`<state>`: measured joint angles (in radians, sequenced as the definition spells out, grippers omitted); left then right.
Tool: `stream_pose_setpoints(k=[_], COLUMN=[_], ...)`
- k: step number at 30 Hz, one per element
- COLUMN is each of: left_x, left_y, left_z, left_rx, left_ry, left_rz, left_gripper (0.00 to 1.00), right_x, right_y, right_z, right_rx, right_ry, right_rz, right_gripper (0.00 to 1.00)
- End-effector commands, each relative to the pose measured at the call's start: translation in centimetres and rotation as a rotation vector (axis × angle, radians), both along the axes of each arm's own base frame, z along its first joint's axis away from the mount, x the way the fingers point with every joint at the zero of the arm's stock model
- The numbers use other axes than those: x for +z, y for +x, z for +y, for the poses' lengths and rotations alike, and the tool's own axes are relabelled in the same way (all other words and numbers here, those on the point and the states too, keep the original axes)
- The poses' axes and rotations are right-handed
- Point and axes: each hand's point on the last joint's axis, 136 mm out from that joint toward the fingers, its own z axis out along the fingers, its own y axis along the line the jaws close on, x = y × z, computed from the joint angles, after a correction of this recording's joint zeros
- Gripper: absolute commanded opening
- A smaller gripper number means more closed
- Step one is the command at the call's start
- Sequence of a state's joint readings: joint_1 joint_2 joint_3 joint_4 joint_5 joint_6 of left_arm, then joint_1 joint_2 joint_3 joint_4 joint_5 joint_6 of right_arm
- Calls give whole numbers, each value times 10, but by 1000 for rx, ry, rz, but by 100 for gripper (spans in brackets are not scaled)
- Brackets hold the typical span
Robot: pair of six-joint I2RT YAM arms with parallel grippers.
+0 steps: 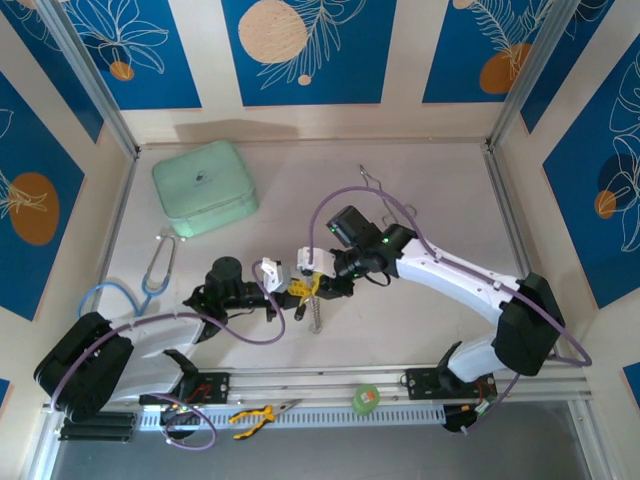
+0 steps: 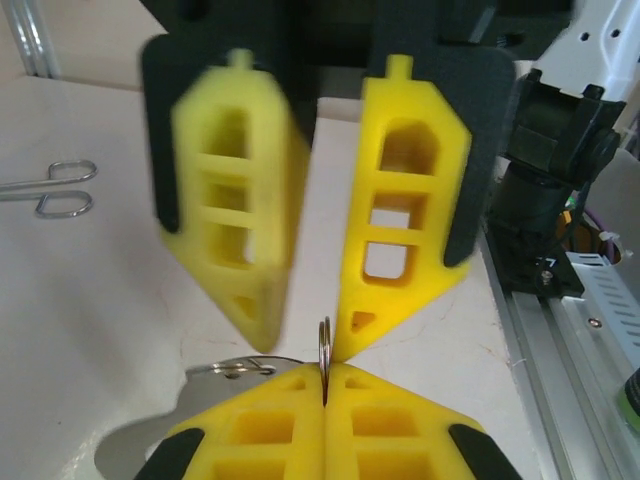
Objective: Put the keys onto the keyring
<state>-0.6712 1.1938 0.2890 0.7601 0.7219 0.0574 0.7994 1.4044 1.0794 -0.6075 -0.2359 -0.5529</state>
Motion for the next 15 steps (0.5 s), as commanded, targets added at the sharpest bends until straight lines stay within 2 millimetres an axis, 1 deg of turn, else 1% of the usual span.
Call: stream_pose_setpoints(k=[1, 2, 5, 8, 10, 15], left_x=[20, 20, 20, 19, 20, 20], left_y=[-4, -4, -4, -4, -5, -3], left_z=[-2, -2, -1, -2, -2, -3], left_rx=[-23, -18, -14, -19, -22, -20], left_ry=[-70, -75, -87, -95, -105, -111], left_rz=[-60, -62, -65, -64, -68, -69], left_gripper=[0, 0, 0, 0, 0, 0], right_x=[37, 38, 33, 18, 11, 11], right_y=[8, 8, 7, 6, 5, -1], right_z=[8, 4, -4, -6, -5, -2], right_rx=[-33, -39, -56, -76, -75, -41], right_ry=[265, 311, 397, 410, 413, 443], right_rz=[-25, -33, -42, -16, 3, 30], right_gripper=[31, 32, 32, 32, 32, 29])
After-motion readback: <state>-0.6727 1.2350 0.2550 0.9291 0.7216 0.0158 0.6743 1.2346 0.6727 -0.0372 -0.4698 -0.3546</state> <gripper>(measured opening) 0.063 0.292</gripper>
